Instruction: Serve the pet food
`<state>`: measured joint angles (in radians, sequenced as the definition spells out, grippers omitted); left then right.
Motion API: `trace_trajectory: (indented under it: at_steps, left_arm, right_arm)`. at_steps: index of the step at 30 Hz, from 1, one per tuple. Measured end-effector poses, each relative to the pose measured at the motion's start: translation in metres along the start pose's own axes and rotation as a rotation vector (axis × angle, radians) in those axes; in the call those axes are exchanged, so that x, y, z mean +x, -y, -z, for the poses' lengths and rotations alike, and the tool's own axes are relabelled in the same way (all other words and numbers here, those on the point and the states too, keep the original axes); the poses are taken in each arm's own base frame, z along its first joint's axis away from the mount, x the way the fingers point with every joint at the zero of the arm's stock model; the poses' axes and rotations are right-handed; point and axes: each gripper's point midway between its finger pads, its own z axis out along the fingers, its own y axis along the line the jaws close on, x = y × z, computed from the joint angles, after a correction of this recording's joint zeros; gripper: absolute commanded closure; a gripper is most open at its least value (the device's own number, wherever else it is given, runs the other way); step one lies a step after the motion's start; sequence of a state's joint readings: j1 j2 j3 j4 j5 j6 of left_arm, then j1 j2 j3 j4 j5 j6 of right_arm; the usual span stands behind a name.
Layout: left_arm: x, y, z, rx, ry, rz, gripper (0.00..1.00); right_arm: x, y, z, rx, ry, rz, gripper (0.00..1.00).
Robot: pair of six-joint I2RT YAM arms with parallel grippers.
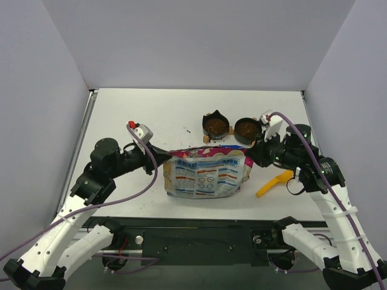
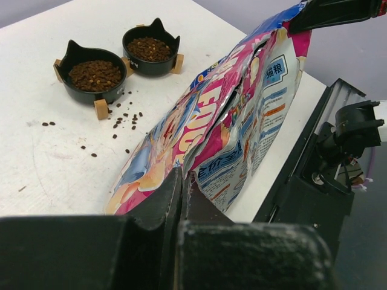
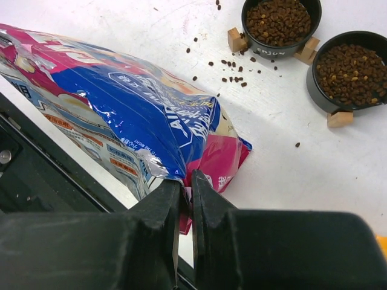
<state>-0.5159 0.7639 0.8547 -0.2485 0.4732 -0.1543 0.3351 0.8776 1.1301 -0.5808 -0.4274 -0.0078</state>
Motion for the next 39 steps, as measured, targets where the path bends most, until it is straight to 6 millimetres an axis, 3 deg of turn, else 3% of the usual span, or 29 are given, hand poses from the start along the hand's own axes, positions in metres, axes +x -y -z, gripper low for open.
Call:
trace_trajectory:
  at_steps: [2, 3, 5, 7, 9, 12, 16, 17, 20, 24, 28, 34, 38, 39]
  left_arm:
    - [0.001, 0.001, 0.001, 0.013, -0.004, 0.012, 1.00]
    - [0.001, 0.002, 0.001, 0.019, -0.005, 0.017, 1.00]
    - [0.002, 0.002, 0.002, 0.025, -0.009, 0.024, 1.00]
    - [0.002, 0.001, 0.002, 0.021, -0.011, 0.030, 1.00]
    - [0.002, -0.001, 0.002, 0.020, -0.012, 0.035, 1.00]
    - [0.002, -0.001, 0.001, 0.023, -0.013, 0.038, 1.00]
    - [0.001, -0.001, 0.000, 0.024, -0.013, 0.038, 1.00]
    - [0.001, -0.001, 0.000, 0.026, -0.014, 0.038, 1.00]
    - [0.001, -0.001, 0.001, 0.029, -0.015, 0.039, 1.00]
    - [0.001, 0.000, 0.001, 0.033, -0.015, 0.040, 1.00]
    - [0.001, -0.001, 0.001, 0.032, -0.015, 0.042, 1.00]
    - [0.001, -0.001, 0.001, 0.026, -0.015, 0.058, 1.00]
    - [0.000, -0.003, 0.001, 0.011, -0.014, 0.080, 1.00]
    - [0.000, -0.003, 0.001, 0.008, -0.013, 0.085, 1.00]
  right_arm:
    - [0.000, -0.001, -0.001, -0.013, -0.003, 0.025, 0.79]
    - [0.001, -0.001, -0.001, -0.017, -0.007, 0.042, 0.54]
    - [-0.001, 0.002, 0.004, -0.003, -0.025, 0.078, 0.32]
    - [-0.004, 0.004, 0.011, 0.031, -0.052, 0.133, 0.18]
    - [-0.016, -0.006, 0.017, 0.020, -0.060, 0.223, 0.08]
    - [-0.038, -0.033, 0.021, -0.041, -0.056, 0.360, 0.05]
    - [-0.057, -0.066, 0.010, -0.132, -0.059, 0.498, 0.05]
    - [-0.059, -0.078, -0.006, -0.174, -0.092, 0.557, 0.04]
    - [-0.055, -0.086, -0.019, -0.219, -0.155, 0.600, 0.04]
    - [-0.067, -0.104, -0.056, -0.308, -0.196, 0.654, 0.05]
    - [-0.054, -0.119, -0.079, -0.386, -0.252, 0.659, 0.08]
    - [-0.037, -0.141, -0.079, -0.437, -0.280, 0.707, 0.17]
    - [-0.017, -0.128, -0.072, -0.369, -0.291, 0.776, 0.26]
    - [-0.013, -0.121, -0.070, -0.334, -0.288, 0.803, 0.33]
